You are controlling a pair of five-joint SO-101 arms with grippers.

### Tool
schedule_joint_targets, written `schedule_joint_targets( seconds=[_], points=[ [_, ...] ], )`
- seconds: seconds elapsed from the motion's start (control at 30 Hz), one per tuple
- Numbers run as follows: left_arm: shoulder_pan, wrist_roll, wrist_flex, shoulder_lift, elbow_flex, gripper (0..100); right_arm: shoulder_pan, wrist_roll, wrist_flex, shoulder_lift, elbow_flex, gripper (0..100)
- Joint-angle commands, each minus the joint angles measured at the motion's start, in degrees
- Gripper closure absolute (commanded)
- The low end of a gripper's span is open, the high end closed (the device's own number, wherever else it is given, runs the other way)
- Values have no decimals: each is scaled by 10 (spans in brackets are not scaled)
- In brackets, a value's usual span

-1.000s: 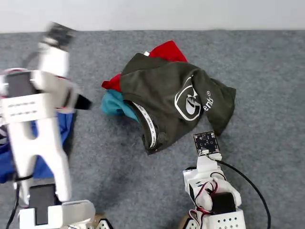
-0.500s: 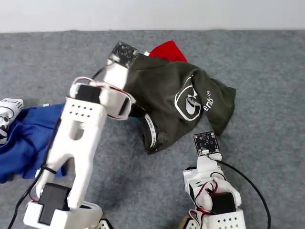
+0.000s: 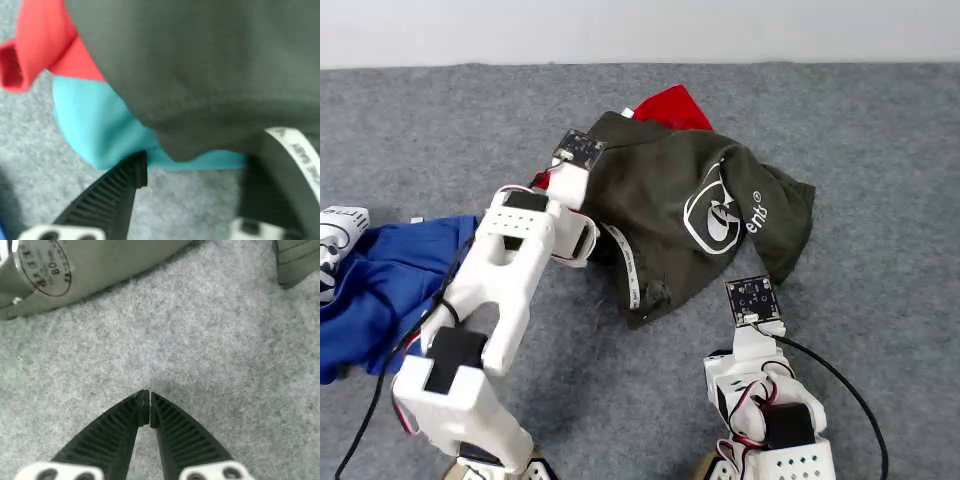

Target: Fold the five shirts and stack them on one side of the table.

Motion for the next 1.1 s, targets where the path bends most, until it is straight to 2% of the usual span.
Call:
schedule_joint_targets(
  seconds=[0.0, 0.03, 0.2, 0.33, 0.53, 0.63, 0.77, 0.83, 1.0, 1.07],
  points=[
    [-8, 0, -11, -4, -45, 949, 7, 5, 2, -7, 6, 988],
    [-7, -5, -10, -4, -51, 994, 7, 5, 2, -7, 6, 988],
    [-8, -18, 48, -36, -76, 988, 7, 5, 2, -7, 6, 988],
    [-15, -17, 79, -116, -84, 988, 7, 5, 2, -7, 6, 988],
    [-50, -17, 79, -244, -74, 988, 7, 5, 2, -7, 6, 988],
    [-54, -19, 78, -246, -53, 987, 7, 5, 2, -7, 6, 988],
    [-49, -61, 78, -200, -30, 982, 7, 5, 2, -7, 6, 988],
    [-49, -72, 79, -168, -31, 948, 7, 5, 2, -7, 6, 988],
    [-49, -71, 76, -125, -32, 744, 7, 5, 2, -7, 6, 988],
    [-48, -57, 75, -123, -32, 701, 7, 5, 2, -7, 6, 988]
  ],
)
